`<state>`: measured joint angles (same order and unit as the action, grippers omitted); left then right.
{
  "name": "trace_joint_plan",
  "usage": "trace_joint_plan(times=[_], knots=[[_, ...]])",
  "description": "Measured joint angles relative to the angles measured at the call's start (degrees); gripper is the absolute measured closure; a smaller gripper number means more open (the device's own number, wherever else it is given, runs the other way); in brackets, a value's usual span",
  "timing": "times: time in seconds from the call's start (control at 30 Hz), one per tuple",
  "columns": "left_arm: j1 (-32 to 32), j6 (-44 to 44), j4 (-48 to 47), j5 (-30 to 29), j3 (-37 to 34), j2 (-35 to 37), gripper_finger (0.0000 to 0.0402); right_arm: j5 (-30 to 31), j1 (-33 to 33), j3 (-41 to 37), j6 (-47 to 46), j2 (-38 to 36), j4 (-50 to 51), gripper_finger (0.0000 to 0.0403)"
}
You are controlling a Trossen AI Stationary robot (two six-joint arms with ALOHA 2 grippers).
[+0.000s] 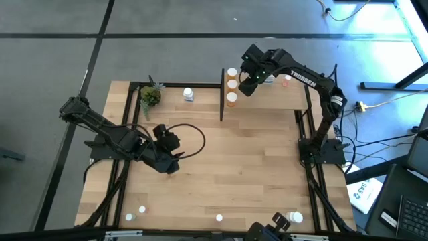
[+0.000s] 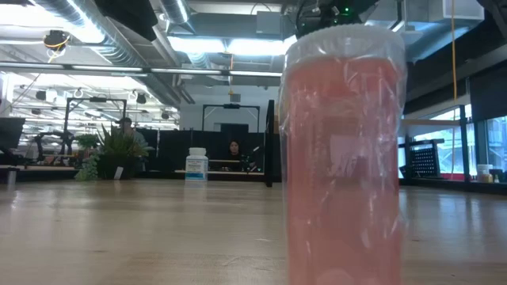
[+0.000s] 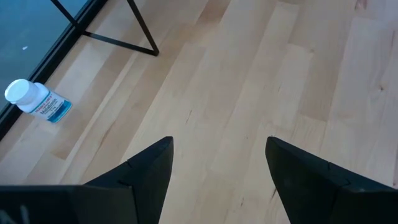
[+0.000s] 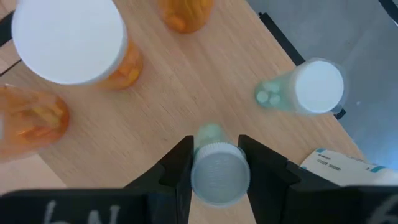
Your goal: Pick and place medicine bottles onto shelf by color
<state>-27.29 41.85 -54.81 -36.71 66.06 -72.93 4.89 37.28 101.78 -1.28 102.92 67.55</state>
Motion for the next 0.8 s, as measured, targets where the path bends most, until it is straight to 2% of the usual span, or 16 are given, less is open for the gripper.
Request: trace_joint_plan(times=[0.7, 0.8], knots=[[0.0, 0.0, 0.0, 0.0, 0.0, 0.0, 0.0152, 0.0, 0.0, 0.0, -1.3, 0.3, 1.0, 0.0283], [0.0, 0.0, 0.0, -1.5, 0.0, 0.0, 0.0152, 0.0, 0.0, 0.0, -1.3, 0.9, 1.1, 0.0283]])
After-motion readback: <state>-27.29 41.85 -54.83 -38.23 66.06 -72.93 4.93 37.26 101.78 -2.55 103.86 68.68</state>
